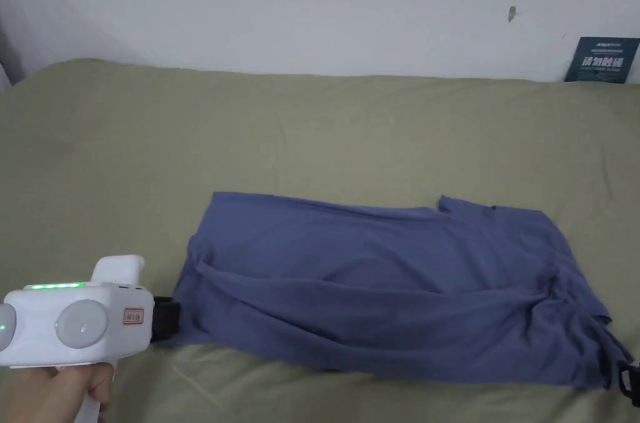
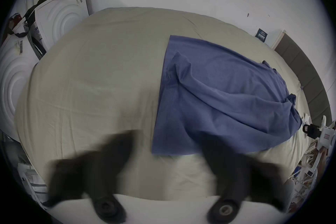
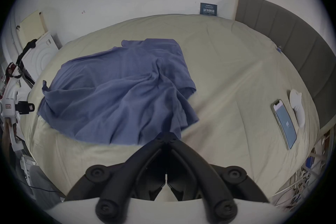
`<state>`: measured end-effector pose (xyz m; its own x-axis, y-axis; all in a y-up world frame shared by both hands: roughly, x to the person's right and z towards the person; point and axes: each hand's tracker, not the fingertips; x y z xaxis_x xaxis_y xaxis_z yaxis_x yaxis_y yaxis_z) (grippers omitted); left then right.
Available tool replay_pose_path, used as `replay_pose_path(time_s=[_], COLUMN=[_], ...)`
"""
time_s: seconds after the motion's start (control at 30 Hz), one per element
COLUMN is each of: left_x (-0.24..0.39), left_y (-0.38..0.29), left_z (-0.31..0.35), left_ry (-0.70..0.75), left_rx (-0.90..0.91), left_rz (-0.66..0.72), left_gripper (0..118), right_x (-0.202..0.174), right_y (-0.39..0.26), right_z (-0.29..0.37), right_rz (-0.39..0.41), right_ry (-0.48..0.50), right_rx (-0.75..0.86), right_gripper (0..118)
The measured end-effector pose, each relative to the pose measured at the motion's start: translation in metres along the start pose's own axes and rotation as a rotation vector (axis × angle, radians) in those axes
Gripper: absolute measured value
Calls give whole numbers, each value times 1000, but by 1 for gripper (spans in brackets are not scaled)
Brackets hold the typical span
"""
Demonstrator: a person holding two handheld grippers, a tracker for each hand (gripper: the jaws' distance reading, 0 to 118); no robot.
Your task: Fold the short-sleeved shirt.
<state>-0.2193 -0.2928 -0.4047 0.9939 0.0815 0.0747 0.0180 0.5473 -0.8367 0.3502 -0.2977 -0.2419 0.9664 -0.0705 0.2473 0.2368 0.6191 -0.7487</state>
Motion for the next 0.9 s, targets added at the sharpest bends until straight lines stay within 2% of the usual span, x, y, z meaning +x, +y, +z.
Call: replay_pose_path(time_s=[0.1,0.13,0.17,0.23,0.27,0.3,0.33,0.37,0.4,0.43,0.47,0.5,0.57,0.6,0.63,0.67,0.7,0.73,0.77,0.83,0.9], left_x=[9,13,15,11,13,16,17,24,26,29,28,25,21,19,19,20,20,20,19,17,13], left_y=[-1,2,3,6,6,5,4,3,2,2,2,3,6,6,8,8,7,7,8,8,7], left_z=[-5,-11,-15,-36,-40,-40,-39,-31,-28,-28,-30,-32,-31,-31,-32,-32,-32,-32,-34,-32,-28], left_ry=[16,45,42,37,37,41,19,14,-38,-7,-1,-1,-7,-12,-11,-9,-6,-7,-8,-6,-5], left_rx=[1,-25,-27,-53,-55,-47,-45,-28,-17,-48,-45,-44,-52,-55,-61,-62,-61,-63,-66,-60,-49], left_rz=[-3,-14,-10,2,-4,-8,-17,-22,-29,-47,-62,-68,-56,-50,-49,-54,-59,-60,-59,-51,-39], left_gripper=[115,114,106,64,52,52,20,6,6,6,6,6,6,6,6,6,6,6,6,6,6], right_x=[-8,0,6,7,7,10,11,12,13,6,6,6,3,4,6,8,3,4,2,-4,-3], right_y=[-4,-2,0,1,1,1,1,2,4,1,1,6,13,17,22,28,24,25,27,23,22], right_z=[10,4,1,-3,-5,-12,-14,-16,-18,-18,-23,-24,-42,-51,-60,-68,-69,-73,-75,-65,-53], right_rz=[0,-22,-22,-29,-30,-33,-32,-30,-32,-32,-32,-53,-25,-23,-32,-43,-52,-52,-44,-4,-6], right_ry=[-22,1,1,1,3,5,7,12,22,46,80,73,42,62,60,55,55,92,76,68,68], right_rx=[25,5,3,1,-2,-7,-9,-10,-15,-25,-34,37,-63,-72,-61,-79,-104,-120,-110,-102,-83], right_gripper=[2,2,2,2,2,2,8,47,89,118,115,114,113,107,91,53,27,20,18,17,16])
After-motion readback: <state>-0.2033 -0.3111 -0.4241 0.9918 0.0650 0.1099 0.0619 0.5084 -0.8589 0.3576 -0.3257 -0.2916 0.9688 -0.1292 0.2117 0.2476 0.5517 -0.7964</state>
